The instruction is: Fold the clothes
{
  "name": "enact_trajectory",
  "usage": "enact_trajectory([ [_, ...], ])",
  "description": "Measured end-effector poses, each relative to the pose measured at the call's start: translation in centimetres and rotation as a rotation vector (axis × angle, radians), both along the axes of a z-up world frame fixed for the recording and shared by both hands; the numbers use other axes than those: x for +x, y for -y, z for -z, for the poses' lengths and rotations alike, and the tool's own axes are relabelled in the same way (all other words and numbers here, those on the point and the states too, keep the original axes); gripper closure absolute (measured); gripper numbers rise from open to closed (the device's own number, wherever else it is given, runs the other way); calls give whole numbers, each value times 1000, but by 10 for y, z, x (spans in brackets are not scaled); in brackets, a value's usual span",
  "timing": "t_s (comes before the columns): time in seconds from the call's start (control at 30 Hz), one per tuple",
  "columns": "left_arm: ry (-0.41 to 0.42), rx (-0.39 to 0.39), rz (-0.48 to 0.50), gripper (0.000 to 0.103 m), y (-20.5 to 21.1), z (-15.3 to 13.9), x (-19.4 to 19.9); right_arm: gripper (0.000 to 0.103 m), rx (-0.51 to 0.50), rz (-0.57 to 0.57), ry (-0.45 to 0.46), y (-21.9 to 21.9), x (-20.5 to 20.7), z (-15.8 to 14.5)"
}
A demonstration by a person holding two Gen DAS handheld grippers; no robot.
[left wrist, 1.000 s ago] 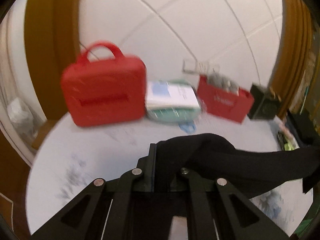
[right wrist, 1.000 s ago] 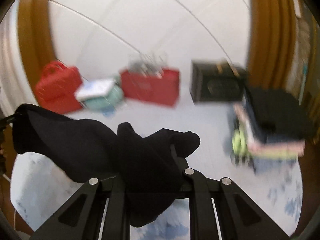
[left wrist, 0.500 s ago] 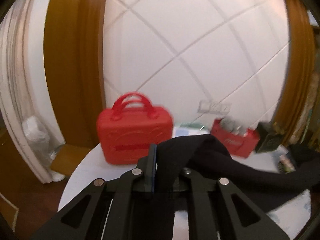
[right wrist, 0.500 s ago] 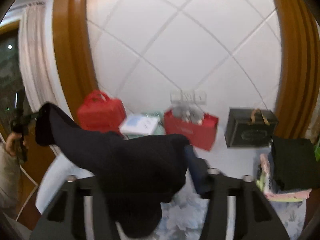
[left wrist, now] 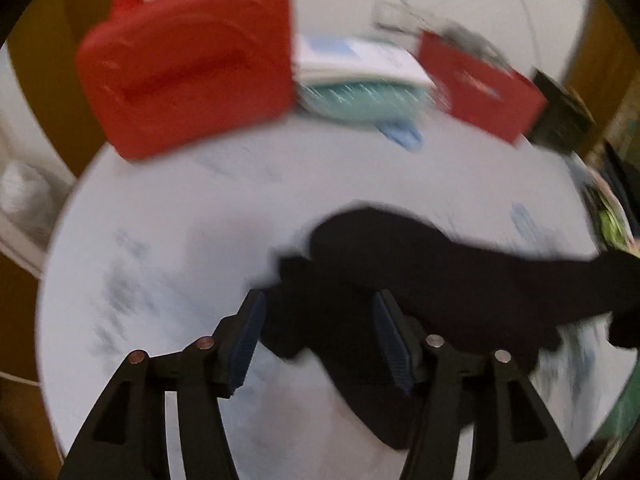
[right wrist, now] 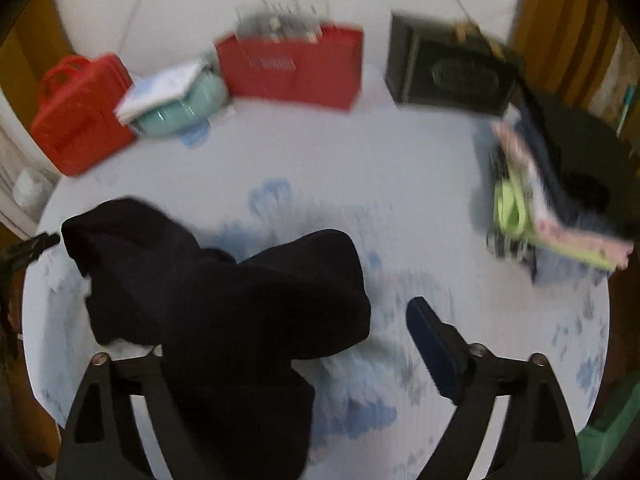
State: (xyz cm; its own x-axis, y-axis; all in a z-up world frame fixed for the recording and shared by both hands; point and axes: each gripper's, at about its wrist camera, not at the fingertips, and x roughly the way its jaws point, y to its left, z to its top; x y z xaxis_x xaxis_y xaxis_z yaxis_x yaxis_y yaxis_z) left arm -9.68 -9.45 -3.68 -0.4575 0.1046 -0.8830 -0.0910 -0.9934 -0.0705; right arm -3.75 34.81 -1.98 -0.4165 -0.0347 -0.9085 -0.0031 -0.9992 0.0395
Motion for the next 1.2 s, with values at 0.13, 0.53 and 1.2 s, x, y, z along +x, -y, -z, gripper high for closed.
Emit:
enact_trajectory([
  [0.13, 35, 50, 60, 44, -34, 28, 37, 10, -20, 50, 60, -18, 5, 24],
  [0.53, 55, -62, 146, 57, -102, 80, 74, 10, -129, 66, -8, -43, 46, 22],
  [1.2, -186, -10, -28, 97, -18, -42, 72, 12, 74, -189, 81, 46, 67, 112],
])
